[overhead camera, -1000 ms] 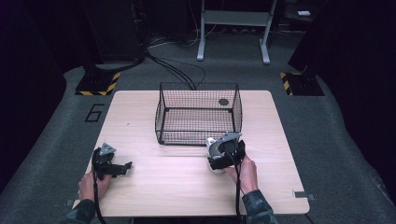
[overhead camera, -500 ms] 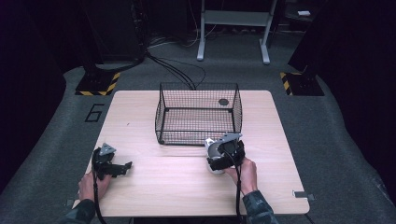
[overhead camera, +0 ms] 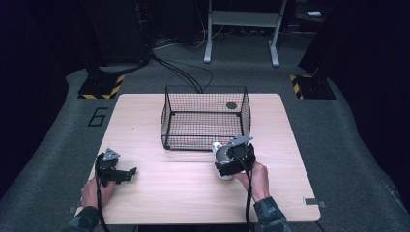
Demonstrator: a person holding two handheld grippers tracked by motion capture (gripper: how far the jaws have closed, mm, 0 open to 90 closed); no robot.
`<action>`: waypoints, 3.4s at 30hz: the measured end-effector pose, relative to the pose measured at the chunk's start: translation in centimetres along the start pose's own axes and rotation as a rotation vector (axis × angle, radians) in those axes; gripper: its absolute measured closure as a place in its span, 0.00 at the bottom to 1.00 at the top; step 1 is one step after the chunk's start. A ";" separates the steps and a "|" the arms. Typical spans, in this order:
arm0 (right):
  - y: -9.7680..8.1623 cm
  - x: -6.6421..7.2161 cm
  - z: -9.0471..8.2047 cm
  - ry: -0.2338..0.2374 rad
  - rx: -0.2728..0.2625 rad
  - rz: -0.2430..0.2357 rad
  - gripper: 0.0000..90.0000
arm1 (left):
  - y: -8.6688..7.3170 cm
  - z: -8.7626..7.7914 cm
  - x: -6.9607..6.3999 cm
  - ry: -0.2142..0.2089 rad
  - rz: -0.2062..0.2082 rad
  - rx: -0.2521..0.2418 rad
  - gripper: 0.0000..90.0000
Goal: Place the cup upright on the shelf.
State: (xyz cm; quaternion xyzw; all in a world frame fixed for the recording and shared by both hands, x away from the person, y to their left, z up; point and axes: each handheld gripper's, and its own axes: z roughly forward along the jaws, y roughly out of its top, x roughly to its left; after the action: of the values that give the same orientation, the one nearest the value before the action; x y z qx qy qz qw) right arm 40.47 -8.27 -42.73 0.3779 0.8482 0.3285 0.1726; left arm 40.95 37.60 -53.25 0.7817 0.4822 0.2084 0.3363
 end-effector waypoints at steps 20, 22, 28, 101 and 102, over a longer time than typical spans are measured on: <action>0.7 -0.3 -1.5 0.016 -0.015 0.001 0.06 | 0.0 0.0 0.0 0.000 0.000 0.000 0.00; 0.8 -0.3 -1.6 0.020 -0.010 -0.001 0.06 | 0.0 0.0 0.0 0.000 0.000 0.000 0.00; 1.2 -0.4 -2.1 0.025 -0.022 0.002 0.06 | 0.0 0.0 0.0 0.000 0.000 0.000 0.00; 9.7 -3.3 -5.8 0.031 -0.059 -0.033 0.06 | 0.0 0.0 0.0 -0.001 0.002 0.000 0.00; 9.9 -3.5 -5.7 0.030 -0.070 -0.056 0.06 | 0.0 0.0 0.0 -0.001 0.002 0.000 0.00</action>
State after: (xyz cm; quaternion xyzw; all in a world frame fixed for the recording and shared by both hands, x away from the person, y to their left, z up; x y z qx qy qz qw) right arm 44.86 -8.38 -31.64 0.3426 0.8491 0.3584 0.1822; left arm 40.97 37.62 -53.25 0.7823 0.4812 0.2083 0.3362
